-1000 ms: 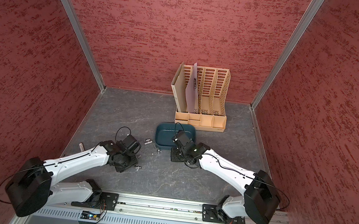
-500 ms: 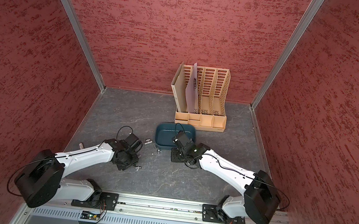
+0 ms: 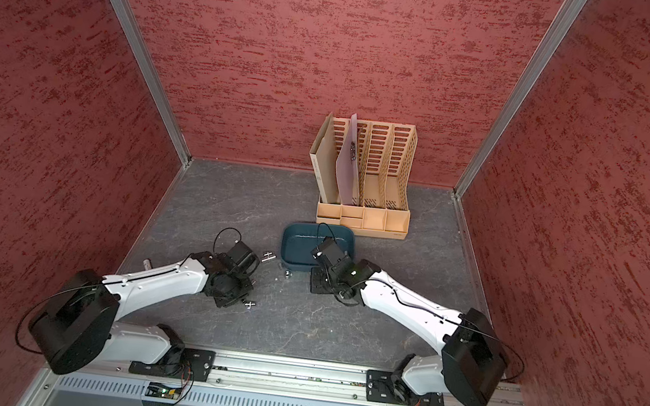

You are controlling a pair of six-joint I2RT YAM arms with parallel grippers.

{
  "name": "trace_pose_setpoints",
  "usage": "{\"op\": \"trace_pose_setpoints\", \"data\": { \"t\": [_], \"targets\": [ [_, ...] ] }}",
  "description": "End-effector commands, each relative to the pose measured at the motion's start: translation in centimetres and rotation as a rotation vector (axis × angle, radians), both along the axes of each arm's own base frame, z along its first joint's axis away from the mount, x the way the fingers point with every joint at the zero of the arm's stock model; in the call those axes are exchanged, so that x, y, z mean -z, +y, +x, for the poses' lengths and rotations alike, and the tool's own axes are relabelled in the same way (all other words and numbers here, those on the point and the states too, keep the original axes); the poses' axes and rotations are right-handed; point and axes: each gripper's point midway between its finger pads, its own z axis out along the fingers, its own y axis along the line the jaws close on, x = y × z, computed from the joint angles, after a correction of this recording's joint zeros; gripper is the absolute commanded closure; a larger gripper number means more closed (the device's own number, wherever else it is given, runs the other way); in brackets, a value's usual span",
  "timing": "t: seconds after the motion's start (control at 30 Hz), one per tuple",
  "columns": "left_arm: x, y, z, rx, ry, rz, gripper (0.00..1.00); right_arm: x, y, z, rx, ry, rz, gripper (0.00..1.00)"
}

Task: Put the socket on the desktop into the storage box
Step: Pick up the socket head at the center of the board, then place the socket head in the storage box.

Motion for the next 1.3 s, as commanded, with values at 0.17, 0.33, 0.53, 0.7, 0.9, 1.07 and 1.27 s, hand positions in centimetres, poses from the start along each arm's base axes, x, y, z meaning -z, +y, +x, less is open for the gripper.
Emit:
{"op": "trace_pose_setpoints", "data": {
  "t": [0.17, 0.33, 0.53, 0.7, 0.9, 1.07, 1.27],
  "targets": [
    [-0.5, 0.8, 0.2, -0.009, -0.018, 0.008, 0.9, -1.2, -0.1, 0.4, 0.02, -0.039, 0.004, 0.63],
    [-2.1, 0.8, 1.3, 0.022, -0.06, 0.022, 0.9, -1.4, 0.1, 0.3, 0.025, -0.036, 0.021, 0.62],
    [-4.4, -0.4, 3.5, 0.068, -0.115, 0.009, 0.9, -1.9, 0.2, 0.5, 0.031, -0.042, 0.032, 0.62],
    [-6.2, -1.9, 5.8, 0.12, -0.152, -0.003, 0.9, -1.9, -0.1, 0.6, 0.041, -0.046, 0.023, 0.61],
    [-8.3, -4.4, 8.8, 0.178, -0.206, -0.045, 0.9, -2.4, 0.1, 0.6, 0.024, -0.064, 0.041, 0.59],
    [-9.7, -6.3, 11.2, 0.224, -0.236, -0.071, 0.9, -2.9, 0.0, 0.6, 0.01, -0.088, 0.051, 0.54],
    [-10.7, -8.8, 14.2, 0.272, -0.257, -0.098, 0.9, -2.7, -0.3, 0.4, 0.013, -0.085, 0.049, 0.54]
  ]
}}
